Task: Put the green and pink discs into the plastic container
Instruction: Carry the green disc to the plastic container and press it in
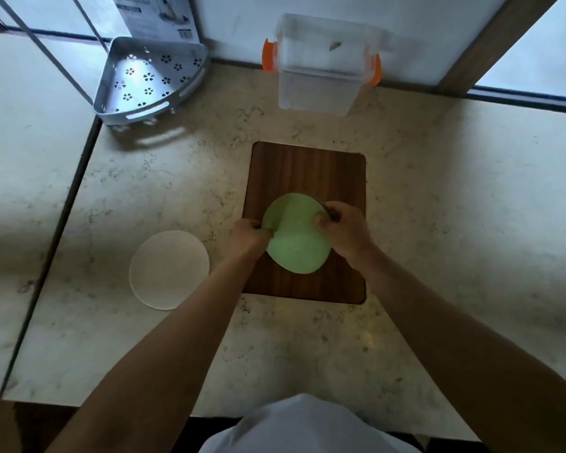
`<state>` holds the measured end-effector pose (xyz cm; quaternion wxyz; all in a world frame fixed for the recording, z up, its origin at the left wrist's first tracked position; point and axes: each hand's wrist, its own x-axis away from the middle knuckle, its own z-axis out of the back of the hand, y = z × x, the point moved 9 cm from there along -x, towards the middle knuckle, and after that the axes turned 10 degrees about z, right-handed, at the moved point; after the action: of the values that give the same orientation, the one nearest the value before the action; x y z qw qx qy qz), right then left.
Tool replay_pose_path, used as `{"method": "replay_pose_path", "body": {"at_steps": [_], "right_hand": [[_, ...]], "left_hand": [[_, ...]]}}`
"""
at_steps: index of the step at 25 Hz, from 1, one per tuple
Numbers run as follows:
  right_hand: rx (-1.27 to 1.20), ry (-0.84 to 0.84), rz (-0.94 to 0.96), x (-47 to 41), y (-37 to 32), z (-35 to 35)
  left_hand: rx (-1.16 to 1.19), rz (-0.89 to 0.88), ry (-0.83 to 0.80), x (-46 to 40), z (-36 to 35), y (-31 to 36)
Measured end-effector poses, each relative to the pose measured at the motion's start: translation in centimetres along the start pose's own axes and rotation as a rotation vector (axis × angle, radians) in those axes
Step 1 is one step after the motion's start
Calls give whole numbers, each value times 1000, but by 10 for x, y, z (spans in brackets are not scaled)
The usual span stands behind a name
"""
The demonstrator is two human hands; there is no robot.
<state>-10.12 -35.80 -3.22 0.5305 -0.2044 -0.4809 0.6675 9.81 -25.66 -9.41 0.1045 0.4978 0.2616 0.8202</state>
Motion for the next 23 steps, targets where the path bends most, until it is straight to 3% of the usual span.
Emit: {"method": "replay_pose_path", "body": {"at_steps": [6,9,16,23], "right_hand": [[-602,-293,4,26,-34,-55],[-747,-380,-47,37,-45,-88],[-551,-268,-145,37,-41,-143],[-102,-269,-13,28,-58,-223]], "left_hand": [[552,143,-316,24,17,-32],[679,153,-315,31,42,-52],[727,150,5,24,136,-115],[574,94,279,13,221,-162]]}}
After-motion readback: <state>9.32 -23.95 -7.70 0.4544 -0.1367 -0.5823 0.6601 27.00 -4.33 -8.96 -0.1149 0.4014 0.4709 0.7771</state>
